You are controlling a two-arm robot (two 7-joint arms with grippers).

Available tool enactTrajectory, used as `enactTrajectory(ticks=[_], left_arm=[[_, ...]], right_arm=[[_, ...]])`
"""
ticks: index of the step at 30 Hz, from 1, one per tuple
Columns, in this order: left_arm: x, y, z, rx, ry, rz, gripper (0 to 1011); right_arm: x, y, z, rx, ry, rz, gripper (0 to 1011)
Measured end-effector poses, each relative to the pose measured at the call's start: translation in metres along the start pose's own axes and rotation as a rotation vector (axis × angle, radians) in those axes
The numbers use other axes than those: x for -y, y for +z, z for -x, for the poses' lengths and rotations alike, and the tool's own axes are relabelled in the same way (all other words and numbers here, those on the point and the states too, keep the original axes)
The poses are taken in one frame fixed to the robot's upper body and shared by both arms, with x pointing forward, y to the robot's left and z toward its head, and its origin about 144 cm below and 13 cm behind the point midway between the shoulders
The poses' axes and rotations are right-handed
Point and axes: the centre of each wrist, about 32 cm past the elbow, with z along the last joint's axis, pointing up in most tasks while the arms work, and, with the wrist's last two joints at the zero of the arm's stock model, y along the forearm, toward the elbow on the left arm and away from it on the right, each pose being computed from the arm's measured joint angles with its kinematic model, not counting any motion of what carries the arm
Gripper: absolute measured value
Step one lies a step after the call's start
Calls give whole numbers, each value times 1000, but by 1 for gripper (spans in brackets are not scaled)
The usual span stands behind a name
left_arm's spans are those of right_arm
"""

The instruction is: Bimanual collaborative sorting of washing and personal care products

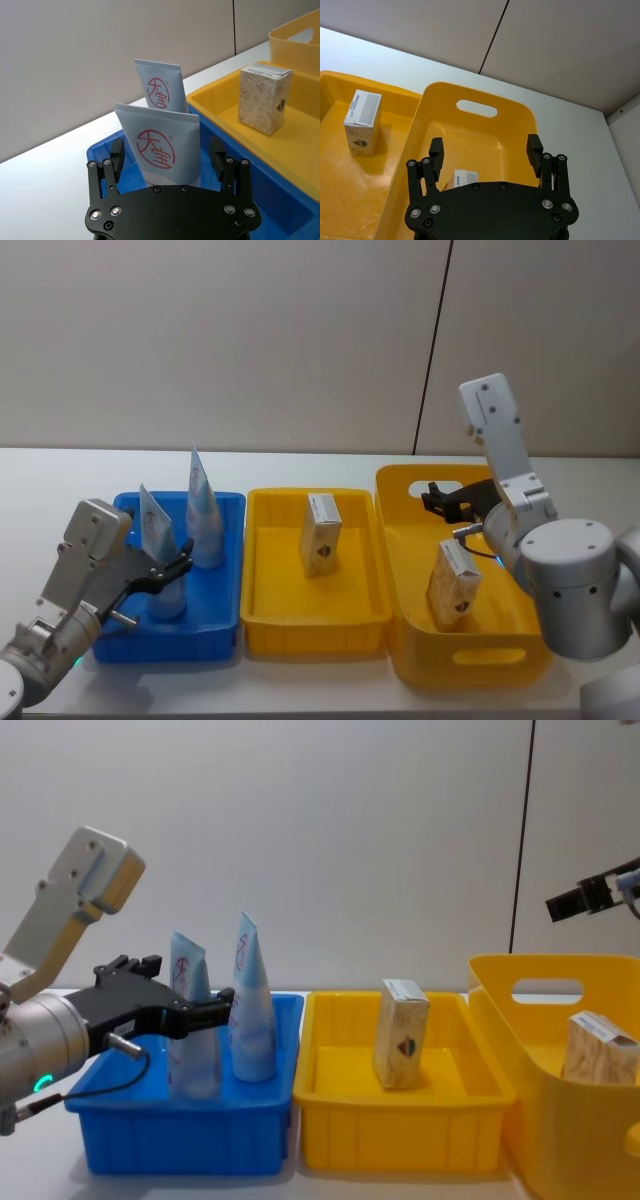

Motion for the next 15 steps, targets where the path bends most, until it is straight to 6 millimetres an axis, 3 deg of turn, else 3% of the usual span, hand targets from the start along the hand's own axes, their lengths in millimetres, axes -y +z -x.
enactTrajectory(ticks=[15], left_arm=[[10,-14,-9,3,-15,-7,1001]], right_arm=[[0,0,0,0,0,0,1004]])
